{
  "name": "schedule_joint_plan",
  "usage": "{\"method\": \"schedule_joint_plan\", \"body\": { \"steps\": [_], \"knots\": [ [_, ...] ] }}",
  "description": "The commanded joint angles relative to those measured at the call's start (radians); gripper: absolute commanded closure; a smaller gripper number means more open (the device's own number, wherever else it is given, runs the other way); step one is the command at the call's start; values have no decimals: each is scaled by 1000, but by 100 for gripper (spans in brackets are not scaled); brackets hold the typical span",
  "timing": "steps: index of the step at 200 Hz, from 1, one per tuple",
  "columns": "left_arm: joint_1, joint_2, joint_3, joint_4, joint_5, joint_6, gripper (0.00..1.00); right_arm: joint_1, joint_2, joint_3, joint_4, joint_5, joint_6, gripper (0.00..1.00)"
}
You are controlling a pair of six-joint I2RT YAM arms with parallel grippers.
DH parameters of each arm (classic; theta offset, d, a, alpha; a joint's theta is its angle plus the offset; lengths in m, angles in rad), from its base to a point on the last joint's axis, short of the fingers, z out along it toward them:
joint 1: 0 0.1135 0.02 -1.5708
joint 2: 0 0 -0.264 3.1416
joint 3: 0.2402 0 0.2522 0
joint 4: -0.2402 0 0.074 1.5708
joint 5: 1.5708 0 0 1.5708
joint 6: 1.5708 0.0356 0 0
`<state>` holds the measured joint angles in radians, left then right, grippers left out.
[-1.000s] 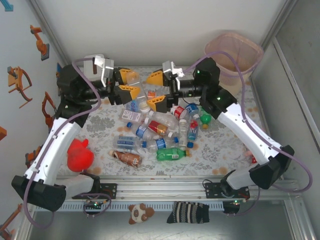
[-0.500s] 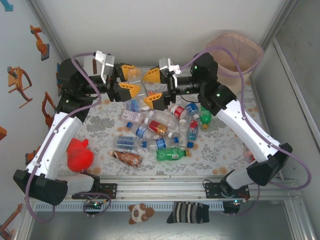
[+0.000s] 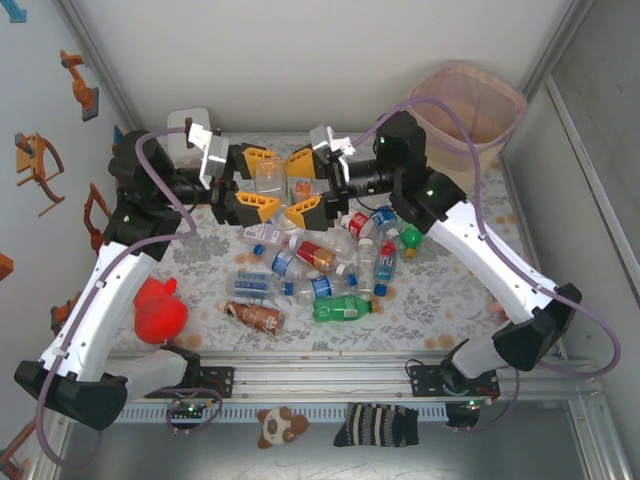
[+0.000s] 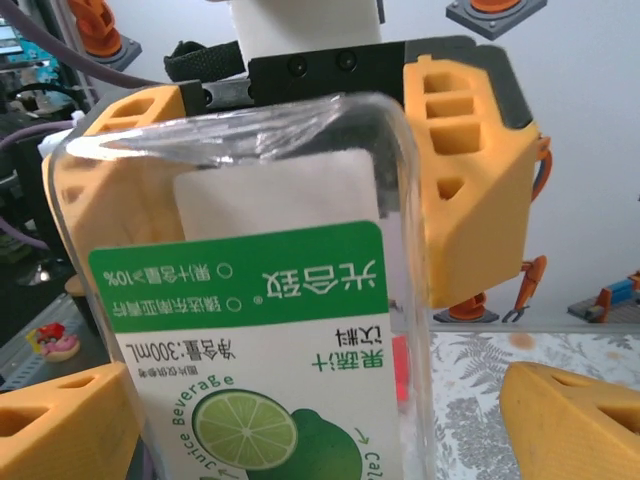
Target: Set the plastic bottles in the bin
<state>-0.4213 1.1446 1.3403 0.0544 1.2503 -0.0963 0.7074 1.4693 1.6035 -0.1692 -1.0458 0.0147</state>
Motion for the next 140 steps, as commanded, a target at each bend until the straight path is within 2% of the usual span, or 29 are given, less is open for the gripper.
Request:
{"method": "schedule_joint_plan", "body": {
  "steps": [1, 62, 107, 140],
  "knots": [
    [-17, -4, 14, 50, 48, -29, 56, -8, -4, -35, 27, 9, -2, 13],
    [-21, -4, -6, 71, -104, -50, 55, -13, 6, -46, -3, -22, -36, 18],
    [-22, 22, -6, 71, -121, -77, 50, -41, -2, -60, 5, -22, -35, 30],
    [-21, 30, -10, 71, -133, -92, 46, -64, -15, -64, 8, -40, -36, 35]
  ]
}}
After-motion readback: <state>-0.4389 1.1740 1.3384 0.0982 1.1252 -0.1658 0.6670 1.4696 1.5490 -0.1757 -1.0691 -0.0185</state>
